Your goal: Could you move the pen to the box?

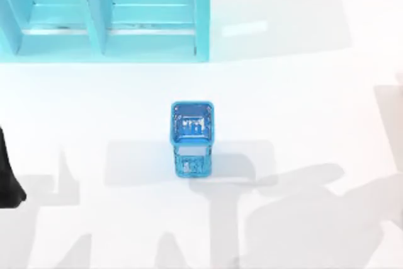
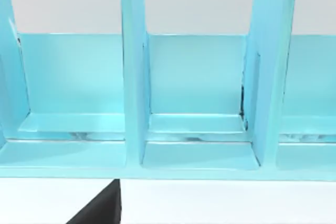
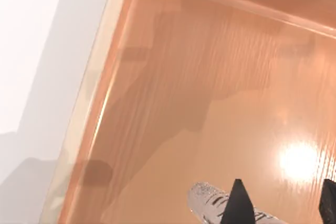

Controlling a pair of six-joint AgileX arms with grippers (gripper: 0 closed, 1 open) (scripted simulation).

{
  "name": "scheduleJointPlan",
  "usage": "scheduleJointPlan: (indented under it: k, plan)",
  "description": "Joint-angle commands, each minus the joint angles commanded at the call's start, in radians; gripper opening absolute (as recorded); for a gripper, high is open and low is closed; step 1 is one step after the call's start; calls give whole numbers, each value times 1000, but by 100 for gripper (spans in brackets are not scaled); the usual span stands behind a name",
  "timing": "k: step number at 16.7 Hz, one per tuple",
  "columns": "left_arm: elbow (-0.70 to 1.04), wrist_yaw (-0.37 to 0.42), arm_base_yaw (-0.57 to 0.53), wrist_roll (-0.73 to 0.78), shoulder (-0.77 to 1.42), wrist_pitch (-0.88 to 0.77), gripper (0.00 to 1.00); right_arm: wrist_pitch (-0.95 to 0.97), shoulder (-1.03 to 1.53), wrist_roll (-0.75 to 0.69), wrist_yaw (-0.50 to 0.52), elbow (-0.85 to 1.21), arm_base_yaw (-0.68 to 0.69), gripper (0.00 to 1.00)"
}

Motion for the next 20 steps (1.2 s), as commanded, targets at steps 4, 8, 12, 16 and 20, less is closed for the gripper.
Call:
scheduleJointPlan:
  k: [4, 8, 12, 16, 20]
  plan:
    - [0, 0, 0, 0, 0, 0, 100, 57, 0, 8, 7, -53, 4, 0]
    - [0, 0, 0, 0, 0, 0, 100, 57, 0, 8, 7, -53, 4, 15]
    - [0, 0, 0, 0, 0, 0, 100, 57, 0, 8, 7, -53, 4, 45]
    - [0, 0, 0, 0, 0, 0, 100, 57, 0, 8, 7, -53, 4, 75]
    - [0, 0, 0, 0, 0, 0, 100, 57, 0, 8, 7, -53, 4, 100]
